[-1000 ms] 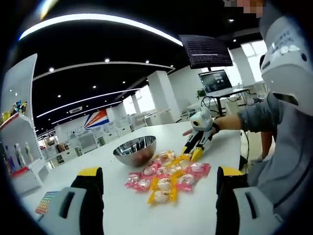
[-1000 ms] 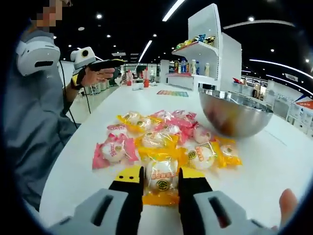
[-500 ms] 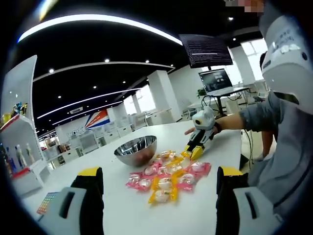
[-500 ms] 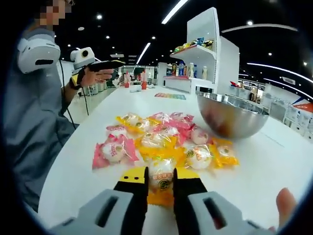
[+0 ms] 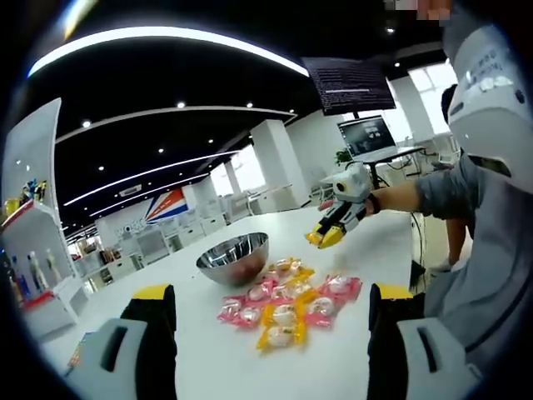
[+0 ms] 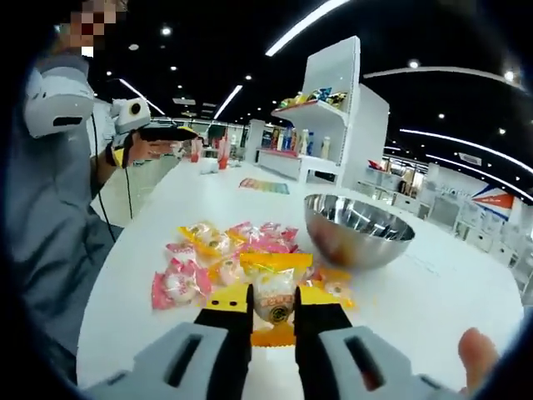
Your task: Pick up the marshmallows scattered on the table and place them into the bowl on the table
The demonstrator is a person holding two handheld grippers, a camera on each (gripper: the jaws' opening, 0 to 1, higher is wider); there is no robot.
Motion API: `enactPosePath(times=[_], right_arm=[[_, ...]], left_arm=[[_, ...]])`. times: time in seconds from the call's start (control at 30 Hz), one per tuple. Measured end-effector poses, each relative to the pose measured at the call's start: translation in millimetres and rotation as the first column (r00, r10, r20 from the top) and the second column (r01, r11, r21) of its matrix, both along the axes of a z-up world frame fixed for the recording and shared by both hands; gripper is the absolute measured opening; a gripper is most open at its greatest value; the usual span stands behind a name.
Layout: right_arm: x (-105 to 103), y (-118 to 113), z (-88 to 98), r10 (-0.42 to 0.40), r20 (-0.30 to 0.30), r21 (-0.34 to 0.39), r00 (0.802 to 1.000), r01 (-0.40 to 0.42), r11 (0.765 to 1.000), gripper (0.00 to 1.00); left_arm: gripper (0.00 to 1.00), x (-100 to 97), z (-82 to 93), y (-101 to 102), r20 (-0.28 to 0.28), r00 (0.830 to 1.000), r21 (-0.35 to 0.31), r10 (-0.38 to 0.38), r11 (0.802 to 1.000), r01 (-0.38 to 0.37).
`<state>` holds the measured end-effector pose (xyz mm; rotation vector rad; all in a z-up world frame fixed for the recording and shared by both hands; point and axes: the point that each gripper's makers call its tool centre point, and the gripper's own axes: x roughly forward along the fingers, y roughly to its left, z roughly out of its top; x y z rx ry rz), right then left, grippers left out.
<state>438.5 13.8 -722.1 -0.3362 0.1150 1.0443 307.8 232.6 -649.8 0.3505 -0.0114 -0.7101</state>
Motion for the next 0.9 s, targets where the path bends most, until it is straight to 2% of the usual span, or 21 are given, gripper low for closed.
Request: enactPosePath(times=[0.1,0.23,0.43,0.53,0.7,0.8,0.9], right_arm=[[-1,-15,40.6,-0.052,0.047,0.071,0.998,0.048,0.996,0.16],[-11,-25,76.7,-0.089,0.119,0.089,0.989,0.078,0.993,0.16],[-46,-24,127.0,-0.095,0.233,0.111,0.968,0.071,0.991,0.16],[-65,-21,145.6,-0.100,0.260,0.134,0.960,0.066,0.989,0.16],[-105,-15,172.2,-0.072,0.317,0.190,0.946,0.011,0.982,0.16],[-118,-16,179.8,-0.072,0.329,0.212,0.941,0.001,0.977,0.16],[-123,-21,182.8,-0.096,0.334,0.220,0.938,0.021,0.975,0.16]], left_arm=[[0.96,0.2,2.2,0,0.005,1.000,0.002,-0.001,1.000,0.001],[0.96,0.8,3.7,1,0.008,1.000,0.001,0.001,1.000,-0.001],[0.96,1.9,7.3,1,0.017,1.000,0.001,0.004,1.000,-0.004],[0.96,2.8,8.5,1,0.019,1.000,0.003,0.007,1.000,-0.007],[0.96,1.9,9.7,1,0.022,1.000,0.002,0.008,1.000,-0.008],[0.96,2.1,9.3,3,0.020,1.000,0.003,0.011,1.000,-0.011],[0.96,2.9,7.8,4,0.017,1.000,0.009,0.017,1.000,-0.017]])
